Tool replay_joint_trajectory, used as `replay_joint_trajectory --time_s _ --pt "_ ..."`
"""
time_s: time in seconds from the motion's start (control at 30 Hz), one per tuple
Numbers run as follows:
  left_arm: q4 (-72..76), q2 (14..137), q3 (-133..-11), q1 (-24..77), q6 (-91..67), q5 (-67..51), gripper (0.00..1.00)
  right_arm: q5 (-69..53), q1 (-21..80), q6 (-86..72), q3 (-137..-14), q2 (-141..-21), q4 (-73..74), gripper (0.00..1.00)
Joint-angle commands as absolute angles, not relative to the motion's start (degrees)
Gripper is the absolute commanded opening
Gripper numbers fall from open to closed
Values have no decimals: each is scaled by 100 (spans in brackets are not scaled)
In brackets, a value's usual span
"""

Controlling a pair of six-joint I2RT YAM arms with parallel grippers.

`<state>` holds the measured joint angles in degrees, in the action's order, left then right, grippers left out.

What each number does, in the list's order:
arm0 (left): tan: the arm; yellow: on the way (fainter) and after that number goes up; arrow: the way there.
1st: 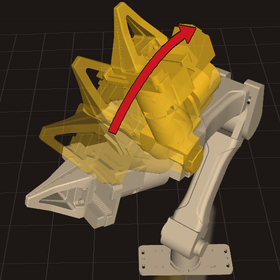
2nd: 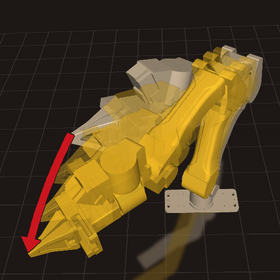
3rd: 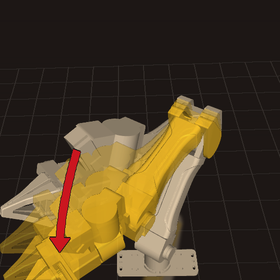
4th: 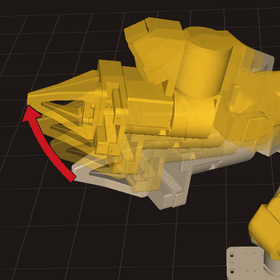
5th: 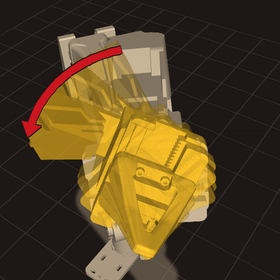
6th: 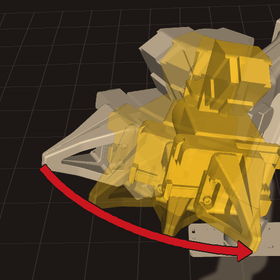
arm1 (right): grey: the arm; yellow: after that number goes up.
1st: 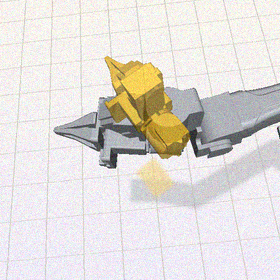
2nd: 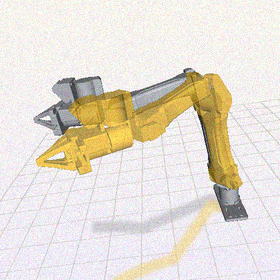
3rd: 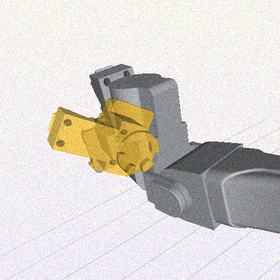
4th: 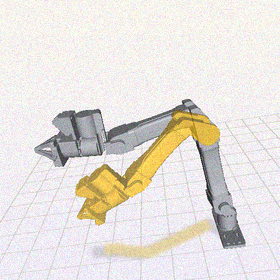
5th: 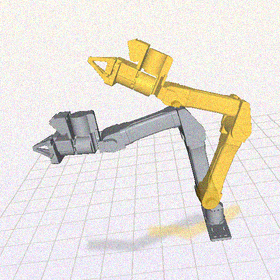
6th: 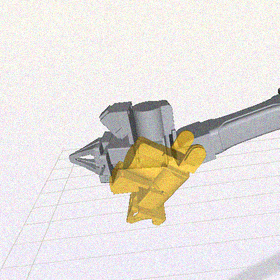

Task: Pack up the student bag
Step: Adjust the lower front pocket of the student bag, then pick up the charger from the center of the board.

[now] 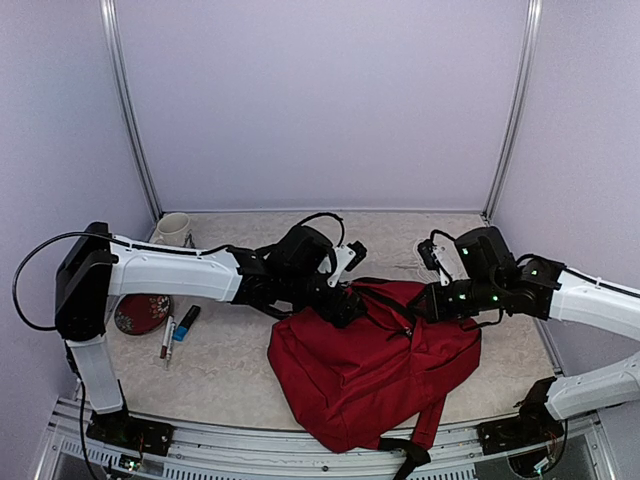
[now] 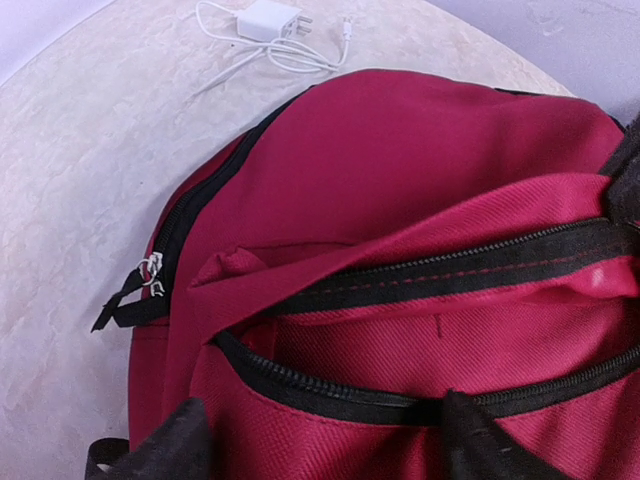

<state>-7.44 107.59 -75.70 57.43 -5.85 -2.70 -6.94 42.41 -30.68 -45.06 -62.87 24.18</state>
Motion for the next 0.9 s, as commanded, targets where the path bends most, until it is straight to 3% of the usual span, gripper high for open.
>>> replay_joint_trajectory --time_s 0.0,0.07,0.2,0.27,0.33,0.4,0.43,0.6,0.87 --pt "-1229 10600 -7255 5737 -518 -337 52 -734 4046 -2804 -4691 -6426 2320 0" --pt "-1115 10518 -7200 5760 -465 -444 29 -768 3993 -2683 -4852 -6482 2289 7" --pt "-895 10434 -7233 5831 -317 -580 12 -768 3590 -2210 -5309 -6676 2111 41" --pt "-905 10410 -7303 5842 -272 -538 5 -648 3172 -1979 -5546 -6933 2110 56" --pt "-887 10341 -7317 5853 -231 -479 4 -522 2659 -1780 -5829 -7361 2108 71" --pt "-851 10238 -7329 5851 -191 -447 4 -268 2143 -1503 -6129 -7995 2170 94" --pt "-829 10207 -7339 5858 -172 -448 4 -96 1955 -1405 -6375 -8451 2318 99" --pt "-830 10165 -7374 5896 -79 -472 1 224 1474 -942 -7849 -10474 2941 100" --pt "-867 10147 -7424 5933 71 -395 0 551 1214 -451 -9603 -12233 3565 100"
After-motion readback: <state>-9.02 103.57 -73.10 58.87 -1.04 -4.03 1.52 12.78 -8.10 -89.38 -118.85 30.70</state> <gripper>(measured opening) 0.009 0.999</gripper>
